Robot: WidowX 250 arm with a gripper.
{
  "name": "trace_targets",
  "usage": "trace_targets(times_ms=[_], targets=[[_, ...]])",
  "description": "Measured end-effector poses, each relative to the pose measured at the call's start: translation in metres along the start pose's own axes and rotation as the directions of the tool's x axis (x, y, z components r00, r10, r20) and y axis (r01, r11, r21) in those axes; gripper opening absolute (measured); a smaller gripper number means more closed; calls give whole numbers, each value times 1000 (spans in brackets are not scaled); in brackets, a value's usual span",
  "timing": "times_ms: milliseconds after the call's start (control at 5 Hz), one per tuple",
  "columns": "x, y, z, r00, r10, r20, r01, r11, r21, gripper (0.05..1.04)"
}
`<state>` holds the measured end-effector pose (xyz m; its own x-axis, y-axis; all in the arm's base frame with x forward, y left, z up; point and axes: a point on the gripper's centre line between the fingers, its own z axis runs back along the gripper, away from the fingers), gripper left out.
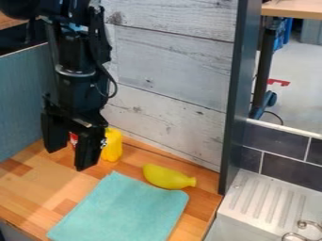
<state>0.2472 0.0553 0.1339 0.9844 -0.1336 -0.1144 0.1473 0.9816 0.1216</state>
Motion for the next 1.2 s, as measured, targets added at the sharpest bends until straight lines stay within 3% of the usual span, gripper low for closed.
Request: trace_targets(times_ms=[200,800,1000,1200], targets=[[0,-1,-5,1000,-2,-18,2,1000,-8,1000],[56,36,7,991,60,121,-52,996,-71,1000],[79,41,3,987,69,143,-56,994,-98,1000],[96,52,0,986,93,135,-84,994,-72,1000]])
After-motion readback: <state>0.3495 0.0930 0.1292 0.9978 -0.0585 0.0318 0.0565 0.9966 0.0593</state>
